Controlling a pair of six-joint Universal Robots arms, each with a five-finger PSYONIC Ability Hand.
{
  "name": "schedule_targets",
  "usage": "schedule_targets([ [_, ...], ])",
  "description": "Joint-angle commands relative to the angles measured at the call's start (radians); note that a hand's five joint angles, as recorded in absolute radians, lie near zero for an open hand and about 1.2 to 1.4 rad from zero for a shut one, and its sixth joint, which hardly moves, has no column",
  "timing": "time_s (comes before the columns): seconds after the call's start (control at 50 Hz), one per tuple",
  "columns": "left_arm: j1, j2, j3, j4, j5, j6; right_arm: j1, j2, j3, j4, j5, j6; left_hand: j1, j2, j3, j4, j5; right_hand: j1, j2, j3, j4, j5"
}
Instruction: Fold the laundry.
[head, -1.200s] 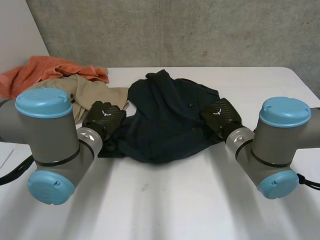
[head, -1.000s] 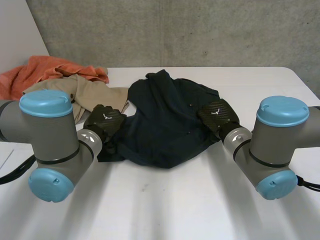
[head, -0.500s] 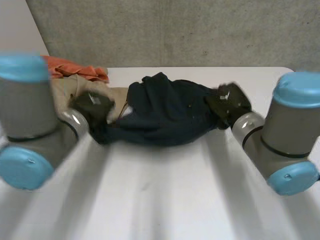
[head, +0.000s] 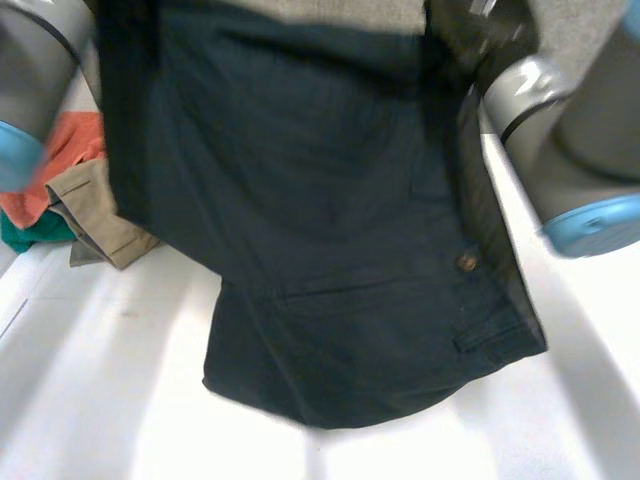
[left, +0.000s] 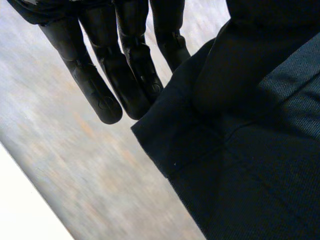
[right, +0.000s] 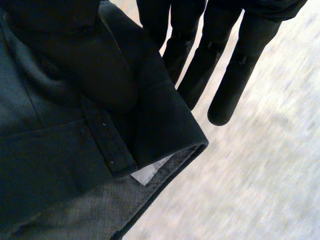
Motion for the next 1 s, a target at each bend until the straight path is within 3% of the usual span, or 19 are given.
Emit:
schedule_targets([
  [0.02,0.013,-0.319,0.105,0.133,0.035,-0.021,0.02,0.228,0.02,-0.209,0.143,-0.033,0.24,0.199,0.201,0.197,0.217,0.243,0.214,0.203,0.198,0.208],
  [0.1,0.01,-0.467,0.276,0.148,0.043,-0.076,0.026,0.333,0.004,-0.486,0.304,-0.145,0.24,0.199,0.201,0.197,0.217,0.243,0.214,0.203,0.198,0.208],
  [0.14,0.005,-0.501,0.33,0.139,0.045,-0.104,0.026,0.361,-0.013,-0.573,0.332,-0.194,-0.285,-0.327,-0.324,-0.328,-0.308,0.164,0.136,0.124,0.119,0.129],
  [0.16,-0.004,-0.517,0.37,0.113,0.046,-0.125,0.03,0.382,-0.026,-0.605,0.329,-0.223,-0.982,-1.023,-1.02,-1.025,-1.005,-0.328,-0.356,-0.368,-0.373,-0.363],
  [0.18,-0.01,-0.522,0.382,0.096,0.043,-0.135,0.044,0.415,-0.048,-0.595,0.309,-0.27,-0.982,-1.023,-1.02,-1.025,-1.005,-0.979,-1.007,-1.019,-1.024,-1.014],
  [0.26,-0.028,-0.507,0.393,0.033,0.019,-0.162,0.07,0.447,-0.092,-0.452,0.225,-0.328,-0.982,-1.023,-1.02,-1.025,-1.005,-0.979,-1.007,-1.019,-1.024,-1.014],
  [0.38,-0.024,-0.391,0.266,0.001,-0.05,-0.17,0.034,0.329,-0.088,-0.262,0.193,-0.199,-0.982,-1.023,-1.02,-1.025,-1.005,-0.979,-1.007,-1.019,-1.024,-1.014],
  [0.46,-0.033,-0.248,0.071,-0.007,-0.063,-0.164,0.01,0.234,-0.053,-0.098,0.125,-0.124,-0.982,-1.023,-1.02,-1.025,-1.005,-0.979,-1.007,-1.019,-1.024,-1.014],
  [0.58,-0.067,-0.018,-0.301,-0.045,-0.017,-0.142,-0.049,0.098,0.061,0.201,-0.066,-0.16,-0.982,-1.023,-1.02,-1.025,-1.005,-0.979,-1.007,-1.019,-1.024,-1.014],
  [0.66,-0.096,0.097,-0.525,-0.091,0.057,-0.141,-0.12,0.016,0.171,0.348,-0.189,-0.234,-0.885,-0.926,-0.923,-0.928,-0.908,-0.742,-0.77,-0.781,-0.786,-0.777],
  [0.8,-0.13,0.176,-0.835,-0.12,0.21,-0.138,-0.241,-0.084,0.409,0.439,-0.375,-0.409,-0.28,-0.321,-0.318,-0.323,-0.303,-0.31,-0.338,-0.35,-0.355,-0.345],
  [0.9,-0.162,0.163,-0.938,-0.122,0.262,-0.141,-0.298,-0.11,0.556,0.445,-0.422,-0.551,-0.259,-0.3,-0.297,-0.302,-0.282,-0.142,-0.171,-0.182,-0.187,-0.178],
  [1.0,-0.189,0.108,-0.945,-0.105,0.237,-0.142,-0.345,-0.104,0.677,0.433,-0.438,-0.697,-0.397,-0.438,-0.435,-0.44,-0.42,-0.122,-0.15,-0.161,-0.166,-0.157],
])
